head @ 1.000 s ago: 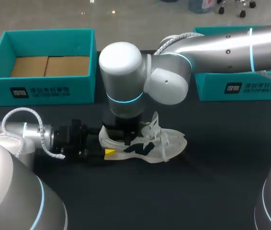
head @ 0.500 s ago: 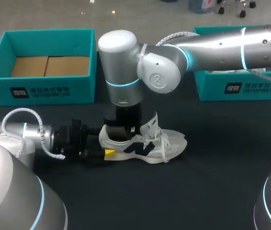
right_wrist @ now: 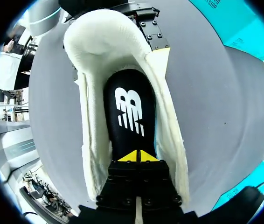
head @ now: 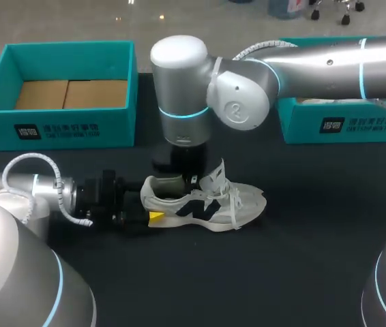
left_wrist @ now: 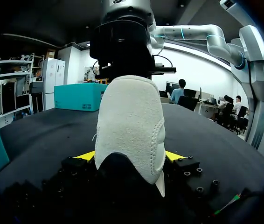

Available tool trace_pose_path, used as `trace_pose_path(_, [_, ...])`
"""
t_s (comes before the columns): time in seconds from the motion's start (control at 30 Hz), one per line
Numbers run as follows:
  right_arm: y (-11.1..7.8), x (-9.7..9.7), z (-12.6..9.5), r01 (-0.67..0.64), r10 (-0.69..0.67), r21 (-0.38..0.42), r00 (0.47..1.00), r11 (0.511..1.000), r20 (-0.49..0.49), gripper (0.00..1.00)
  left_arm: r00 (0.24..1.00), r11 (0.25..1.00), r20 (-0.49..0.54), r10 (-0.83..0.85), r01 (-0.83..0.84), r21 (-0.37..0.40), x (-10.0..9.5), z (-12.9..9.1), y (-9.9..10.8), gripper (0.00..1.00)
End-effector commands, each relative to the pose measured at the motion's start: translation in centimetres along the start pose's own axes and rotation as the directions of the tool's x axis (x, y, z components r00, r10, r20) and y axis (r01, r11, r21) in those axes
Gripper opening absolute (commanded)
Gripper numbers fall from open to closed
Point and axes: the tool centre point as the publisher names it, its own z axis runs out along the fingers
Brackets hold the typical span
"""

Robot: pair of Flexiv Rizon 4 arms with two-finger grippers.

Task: Take the shoe out of the shoebox, open the shoe tongue, remove and reinsert the insole, then place the shoe into the shoebox

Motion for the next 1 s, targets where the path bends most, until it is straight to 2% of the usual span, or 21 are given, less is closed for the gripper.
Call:
trace_pose_path(0.03, [-1.6, 0.5, -2.3, 0.009, -0.008, -0.045, 1.0, 0.999, 0.03, 0.0, 1.0, 1.0, 0.001, -0.001, 0.001, -0.002, 0.0, 0.0, 0.1, 0.0])
trace_pose_path(0.2, [-2.1, 0.5, -3.5, 0.006, 0.0, -0.101, 0.999, 0.995, 0.051, 0.0, 1.0, 1.0, 0.001, -0.001, 0.001, -0.002, 0.0, 0.0, 0.1, 0.0])
trace_pose_path(0.33, [-1.8, 0.5, -3.7, 0.014, -0.005, -0.133, 0.998, 0.991, 0.064, 0.0, 1.0, 1.0, 0.001, -0.001, 0.001, -0.002, 0.0, 0.0, 0.1, 0.0])
trace_pose_path(0.5, [-0.5, 0.3, -2.0, 0.015, 0.0, -0.166, 0.996, 0.986, 0.089, 0.0, 1.0, 1.0, 0.001, -0.001, 0.001, -0.002, 0.0, 0.0, 0.1, 0.0])
trace_pose_path(0.73, [1.1, -0.2, -0.2, 0.025, -0.011, -0.157, 0.996, 0.987, 0.089, 0.0, 1.0, 1.0, 0.001, -0.001, 0.001, -0.002, 0.0, 0.0, 0.1, 0.0])
trace_pose_path(1.0, [0.8, 0.1, 1.5, 0.005, 0.003, -0.105, 0.997, 0.994, 0.083, 0.0, 1.0, 1.0, 0.001, -0.001, 0.001, -0.002, 0.0, 0.0, 0.1, 0.0])
